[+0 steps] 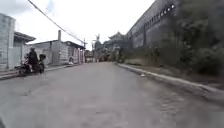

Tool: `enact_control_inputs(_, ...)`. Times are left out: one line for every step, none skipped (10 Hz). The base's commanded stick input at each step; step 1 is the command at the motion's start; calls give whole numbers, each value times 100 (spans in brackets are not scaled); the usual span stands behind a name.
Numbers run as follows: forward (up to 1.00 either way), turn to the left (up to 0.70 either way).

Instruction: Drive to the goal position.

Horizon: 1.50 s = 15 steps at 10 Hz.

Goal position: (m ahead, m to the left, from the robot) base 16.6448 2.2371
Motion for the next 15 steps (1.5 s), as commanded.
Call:
enact_control_inputs(100, 15)
enact_control_inputs(100, 15)
enact_control_inputs(100, 15)
enact_control_inputs(100, 15)
enact_control_inputs(100, 15)
enact_control_inputs(100, 15)
enact_control_inputs(100, 15)
enact_control_inputs(100, 15)
enact_control_inputs(100, 15)
enact_control_inputs(100, 15)
enact_control_inputs(100, 1)
enact_control_inputs(100, -24)
enact_control_inputs(100, -25)
enact_control_inputs(100, -25)
enact_control_inputs(100, 12)
